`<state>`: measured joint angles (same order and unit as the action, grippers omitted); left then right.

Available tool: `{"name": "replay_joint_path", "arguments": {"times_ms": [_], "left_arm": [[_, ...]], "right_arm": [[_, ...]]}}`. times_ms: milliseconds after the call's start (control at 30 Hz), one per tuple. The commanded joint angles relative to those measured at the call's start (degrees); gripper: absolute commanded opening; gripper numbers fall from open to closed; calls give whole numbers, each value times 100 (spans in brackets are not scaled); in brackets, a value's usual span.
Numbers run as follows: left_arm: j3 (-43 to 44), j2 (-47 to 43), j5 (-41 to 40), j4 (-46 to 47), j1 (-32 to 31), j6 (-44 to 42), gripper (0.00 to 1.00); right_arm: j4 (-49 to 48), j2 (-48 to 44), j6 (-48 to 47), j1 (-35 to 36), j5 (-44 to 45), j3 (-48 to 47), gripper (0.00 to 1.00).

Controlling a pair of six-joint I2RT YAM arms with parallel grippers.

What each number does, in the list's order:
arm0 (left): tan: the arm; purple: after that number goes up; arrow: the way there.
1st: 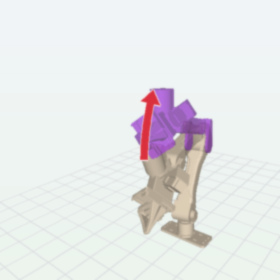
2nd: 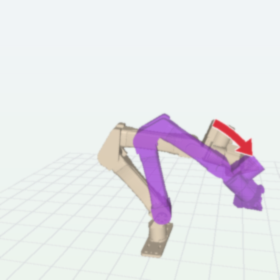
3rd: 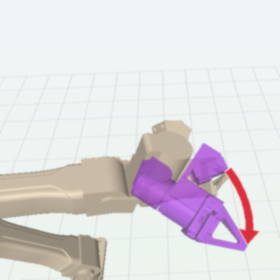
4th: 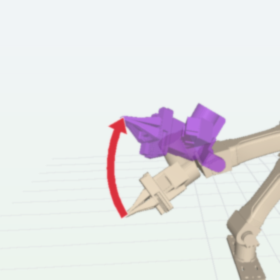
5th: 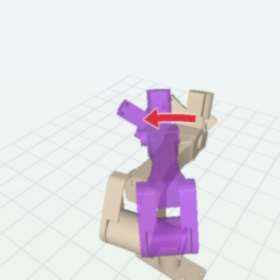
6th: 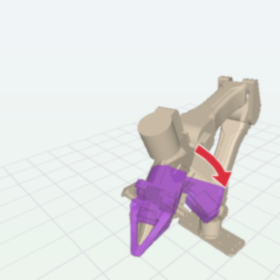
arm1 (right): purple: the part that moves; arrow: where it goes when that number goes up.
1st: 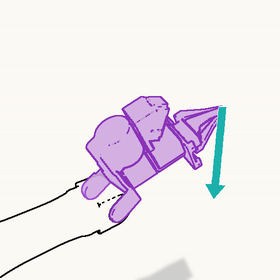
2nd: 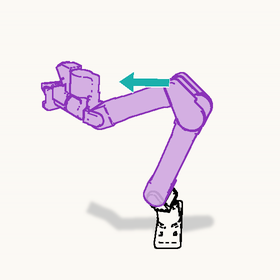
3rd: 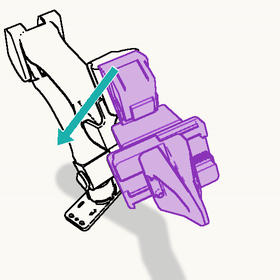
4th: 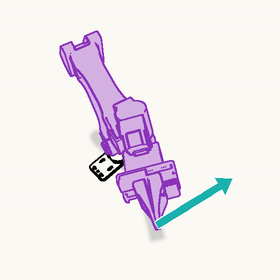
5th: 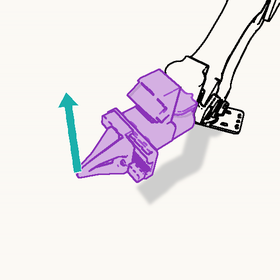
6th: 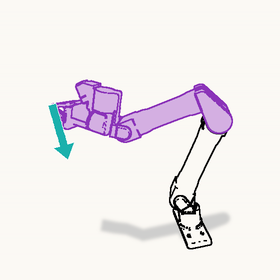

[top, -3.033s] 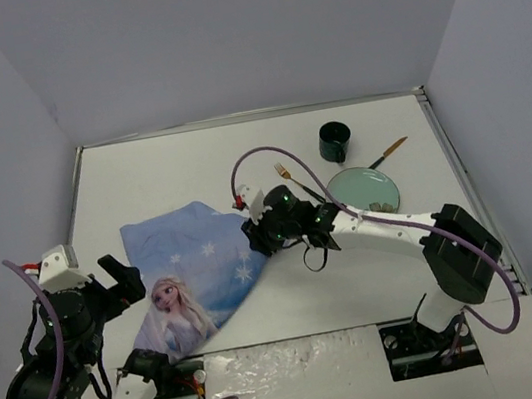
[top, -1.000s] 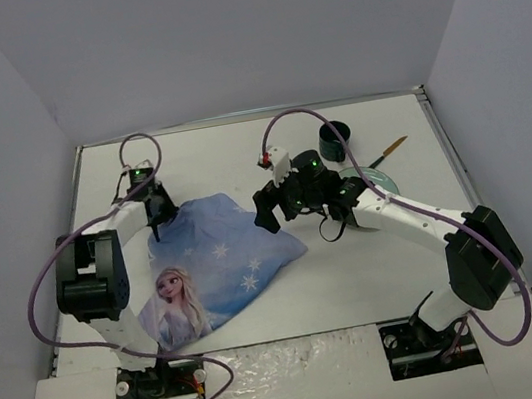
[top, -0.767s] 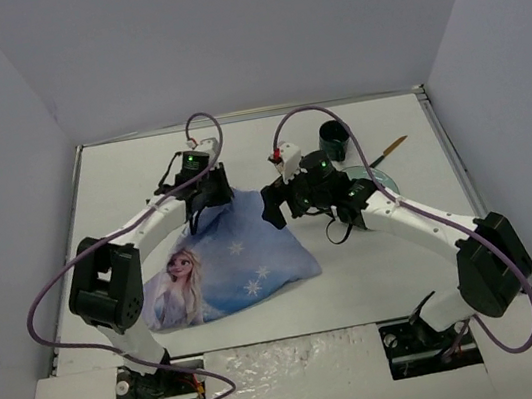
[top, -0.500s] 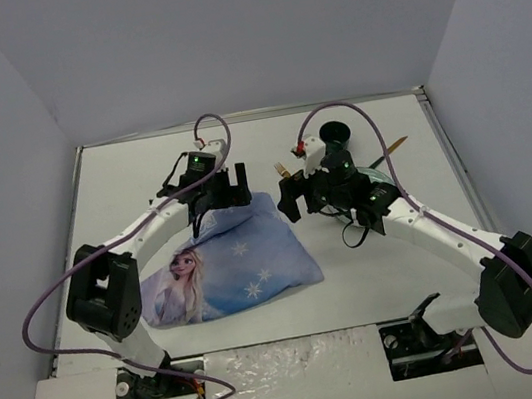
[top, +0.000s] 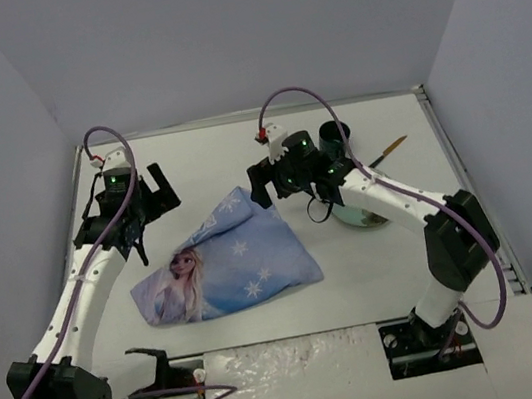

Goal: Set the dinner table for one person

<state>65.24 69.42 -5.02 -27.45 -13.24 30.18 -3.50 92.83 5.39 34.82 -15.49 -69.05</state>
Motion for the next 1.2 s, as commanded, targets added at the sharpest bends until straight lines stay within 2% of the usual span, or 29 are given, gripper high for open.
{"name": "replay_joint_path", "arguments": {"times_ms": [0, 133, 267, 600, 833, 1167], "left_arm": [[-928, -906, -605, -862, 334, 686, 97], [-1454, -1687, -819, -1190, 658, 925, 97], [-1718, -1960, -918, -1466, 817, 958, 97], [-2001, -1951, -647, -1393, 849, 981, 97], [-2131, -1950, -506, -1285, 849, 1008, 97], [-2257, -1964, -394, -1209, 849, 999, 97]], "right_arm": [[-48, 443, 710, 480, 838, -747, 92], [27, 989, 1385, 705, 1430, -1055, 92], [82, 1384, 1488, 831, 1676, -1265, 91], [103, 2055, 1141, 859, 1192, -1569, 91], [77, 2081, 1920, 851, 1819, -1621, 89], [86, 2113, 2570, 891, 1852, -1405, 83]]}}
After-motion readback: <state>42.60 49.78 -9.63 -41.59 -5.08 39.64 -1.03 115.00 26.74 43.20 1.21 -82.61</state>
